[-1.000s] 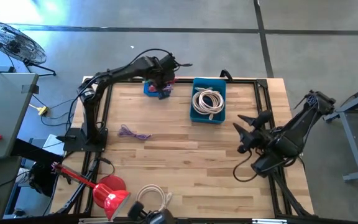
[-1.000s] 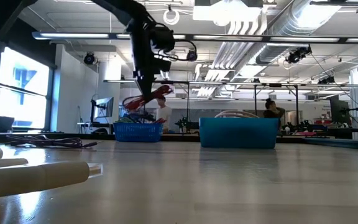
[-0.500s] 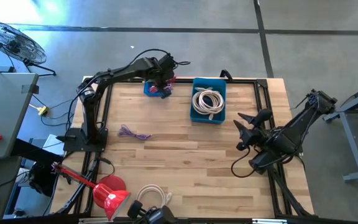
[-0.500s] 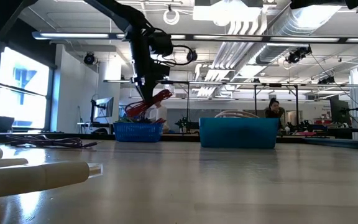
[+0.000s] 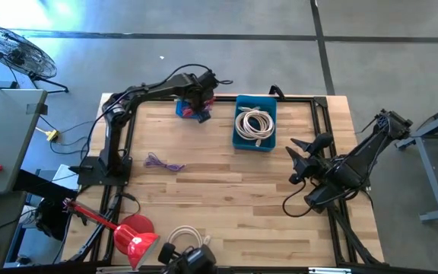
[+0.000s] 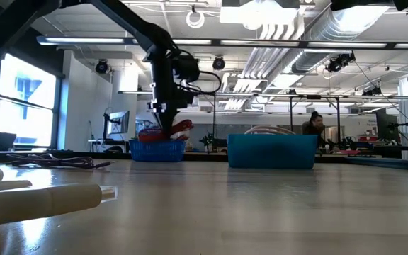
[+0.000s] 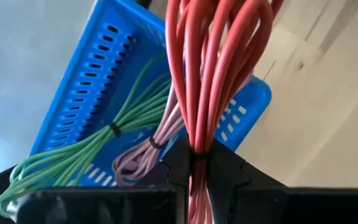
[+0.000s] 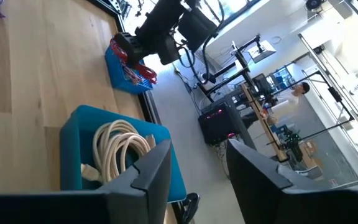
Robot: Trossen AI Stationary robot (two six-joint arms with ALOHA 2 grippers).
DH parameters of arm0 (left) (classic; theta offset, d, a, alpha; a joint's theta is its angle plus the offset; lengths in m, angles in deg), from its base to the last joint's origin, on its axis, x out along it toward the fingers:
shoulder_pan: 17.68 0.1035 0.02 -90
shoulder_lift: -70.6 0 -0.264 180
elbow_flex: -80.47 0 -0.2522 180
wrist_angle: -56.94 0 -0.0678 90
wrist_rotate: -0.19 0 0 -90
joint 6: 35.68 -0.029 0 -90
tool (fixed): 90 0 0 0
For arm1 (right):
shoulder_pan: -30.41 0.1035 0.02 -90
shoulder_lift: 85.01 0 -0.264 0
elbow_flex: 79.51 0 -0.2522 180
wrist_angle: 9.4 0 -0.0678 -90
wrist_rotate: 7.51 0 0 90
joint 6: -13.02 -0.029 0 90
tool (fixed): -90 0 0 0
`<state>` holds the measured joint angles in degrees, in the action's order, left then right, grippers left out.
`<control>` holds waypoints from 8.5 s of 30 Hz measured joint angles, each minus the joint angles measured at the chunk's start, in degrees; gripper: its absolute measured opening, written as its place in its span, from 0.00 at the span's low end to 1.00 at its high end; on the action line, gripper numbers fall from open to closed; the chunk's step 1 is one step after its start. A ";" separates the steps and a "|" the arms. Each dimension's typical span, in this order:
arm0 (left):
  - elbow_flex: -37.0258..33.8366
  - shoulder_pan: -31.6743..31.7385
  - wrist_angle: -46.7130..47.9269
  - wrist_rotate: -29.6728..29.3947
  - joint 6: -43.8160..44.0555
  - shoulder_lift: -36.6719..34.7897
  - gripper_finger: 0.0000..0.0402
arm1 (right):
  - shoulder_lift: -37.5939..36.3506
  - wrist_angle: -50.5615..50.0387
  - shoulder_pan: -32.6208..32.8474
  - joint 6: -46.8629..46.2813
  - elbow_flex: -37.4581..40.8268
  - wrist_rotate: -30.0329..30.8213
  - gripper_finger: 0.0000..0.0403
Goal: Pick & Place USB Port
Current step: Put the red charger cable into the blue bin, then put the white HDMI cable into the dark blue bin
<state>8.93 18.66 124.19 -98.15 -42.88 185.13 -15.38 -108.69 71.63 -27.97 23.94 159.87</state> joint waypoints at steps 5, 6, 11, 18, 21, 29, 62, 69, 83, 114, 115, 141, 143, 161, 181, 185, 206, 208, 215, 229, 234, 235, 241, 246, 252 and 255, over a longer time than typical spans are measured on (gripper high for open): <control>0.00 0.15 0.10 0.05 0.04 0.81 0.10 | 0.00 0.00 0.00 0.03 0.00 -0.41 0.35; 0.00 0.13 0.23 -0.08 0.00 0.81 0.14 | 0.00 0.00 0.00 0.04 0.00 -0.41 0.35; 0.00 0.04 -0.62 -3.31 -0.01 0.80 0.33 | 0.00 0.00 0.00 0.01 0.00 -0.41 0.35; 3.95 -1.01 0.53 -2.50 -1.48 0.81 0.49 | 0.00 0.00 0.00 -0.01 0.00 -0.41 0.35; 8.43 -3.42 3.23 -2.67 -3.92 0.79 0.50 | 0.02 0.01 0.00 -0.07 0.00 -0.42 0.35; 23.43 -13.48 25.59 -4.87 -10.96 0.77 0.50 | 0.02 0.06 0.00 -0.57 -0.01 -2.11 0.35; -7.27 -32.57 36.57 3.90 16.48 -0.91 0.50 | 0.07 5.98 0.01 -2.08 9.93 -6.77 0.35; -13.19 -32.63 36.19 12.13 9.32 -0.92 0.50 | 0.07 11.23 0.02 1.04 14.80 -4.45 0.35; -14.29 -40.54 26.62 23.26 10.96 -0.93 0.50 | 0.07 14.03 0.02 3.98 15.74 -3.73 0.35; -14.19 -67.91 -13.02 16.98 43.49 -0.98 0.50 | 0.04 62.87 0.09 21.70 15.72 -26.28 0.35; -14.19 -68.37 -11.99 15.96 43.63 -0.98 0.50 | 0.04 65.42 0.09 22.97 15.72 -28.32 0.35; -13.17 -70.90 -9.90 1.38 40.60 5.42 0.02 | 5.86 87.88 11.39 26.40 15.72 -43.23 0.35; -11.26 -70.30 -8.23 -0.85 38.34 5.80 0.02 | 6.23 88.23 12.12 27.54 15.72 -43.13 0.35; 20.26 -52.59 12.15 -28.38 3.55 6.23 0.02 | 6.56 95.37 17.89 55.21 15.72 -43.38 0.35; 25.42 -39.50 2.63 -1.72 -11.06 6.06 0.02 | 6.56 68.39 6.28 73.40 15.72 -21.13 0.35; 25.42 -39.65 2.32 0.53 -11.87 6.06 0.02 | 6.56 68.80 1.41 78.57 15.72 -26.31 0.35; 25.54 -39.63 -1.52 -0.39 -13.72 5.86 0.18 | 6.54 69.88 -8.68 86.25 15.65 -27.89 0.14; 25.55 -39.58 -1.46 -0.48 -13.45 5.86 0.21 | 6.53 69.67 -8.68 86.38 15.65 -25.74 0.14; 25.54 -39.99 1.93 -10.47 -13.42 2.13 0.24 | 5.27 66.94 -11.52 83.66 15.65 -22.65 0.13; 25.51 -46.51 27.42 -40.74 -1.58 -4.22 0.25 | 4.13 64.89 -37.40 81.67 15.74 -28.72 0.11; 25.50 -48.04 34.00 -41.48 5.42 -3.92 0.25 | 4.13 74.82 -47.55 83.26 15.74 -46.45 0.11; 25.44 -48.37 34.78 -41.22 6.53 -3.89 0.25 | 4.13 76.35 -49.18 83.30 15.74 -49.44 0.11; 25.44 -49.85 36.54 -38.42 9.44 -3.89 0.25 | 4.13 78.08 -56.31 83.36 15.74 -55.01 0.11; 25.44 -50.92 36.55 -38.50 9.44 -3.89 0.25 | 4.13 75.02 -61.10 81.14 15.74 -55.62 0.11; 25.44 -51.03 36.55 -38.71 9.46 -3.89 0.25 | 4.91 71.30 -65.17 72.37 15.72 -64.40 0.11; 25.44 -50.99 36.55 -38.68 9.46 -3.86 0.25 | 5.01 71.29 -66.62 65.44 15.72 -67.77 0.21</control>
<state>34.37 -32.33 160.74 -136.83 -33.42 181.27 -10.38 -37.40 5.00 37.47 39.66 92.10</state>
